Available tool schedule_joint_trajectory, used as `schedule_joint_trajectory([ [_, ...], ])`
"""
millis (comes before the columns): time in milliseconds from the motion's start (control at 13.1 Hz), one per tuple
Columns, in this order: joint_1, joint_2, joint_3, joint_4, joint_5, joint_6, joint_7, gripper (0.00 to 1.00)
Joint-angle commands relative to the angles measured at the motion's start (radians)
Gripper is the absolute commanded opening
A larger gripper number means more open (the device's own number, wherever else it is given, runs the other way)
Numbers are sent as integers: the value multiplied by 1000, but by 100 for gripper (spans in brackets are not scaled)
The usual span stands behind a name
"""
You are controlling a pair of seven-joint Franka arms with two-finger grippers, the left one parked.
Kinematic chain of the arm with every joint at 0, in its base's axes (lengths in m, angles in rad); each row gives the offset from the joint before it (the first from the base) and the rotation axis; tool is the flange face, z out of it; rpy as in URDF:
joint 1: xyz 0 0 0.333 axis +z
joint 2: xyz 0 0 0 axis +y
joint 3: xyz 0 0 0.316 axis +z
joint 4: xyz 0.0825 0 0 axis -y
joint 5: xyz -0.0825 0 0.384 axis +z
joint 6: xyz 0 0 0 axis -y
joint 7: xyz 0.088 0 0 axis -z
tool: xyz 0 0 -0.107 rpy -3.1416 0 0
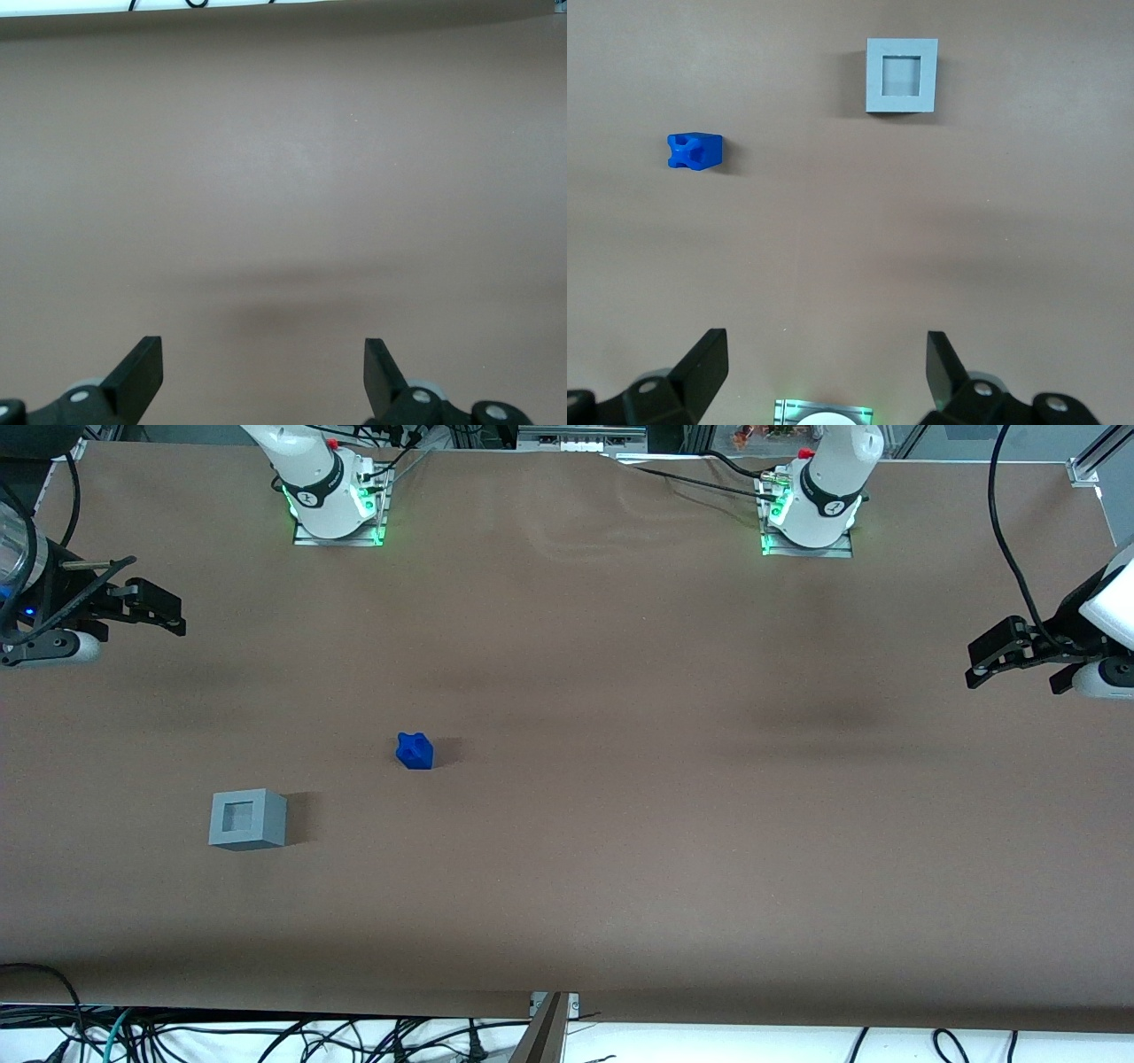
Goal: Insert blue part into gray base with right arm
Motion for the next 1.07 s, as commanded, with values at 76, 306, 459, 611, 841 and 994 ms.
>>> schedule_joint_trajectory([
  [76,0,-5,1,18,21,-19,4,99],
  [306,0,-3,2,19,18,-9,-8,99],
  [459,0,-2,2,19,18,-6,-5,99],
  [611,0,-2,1,19,20,-6,-7,99],
  [841,0,-2,1,18,20,-9,-8,99],
  [994,0,-2,2,18,20,-10,-8,99],
])
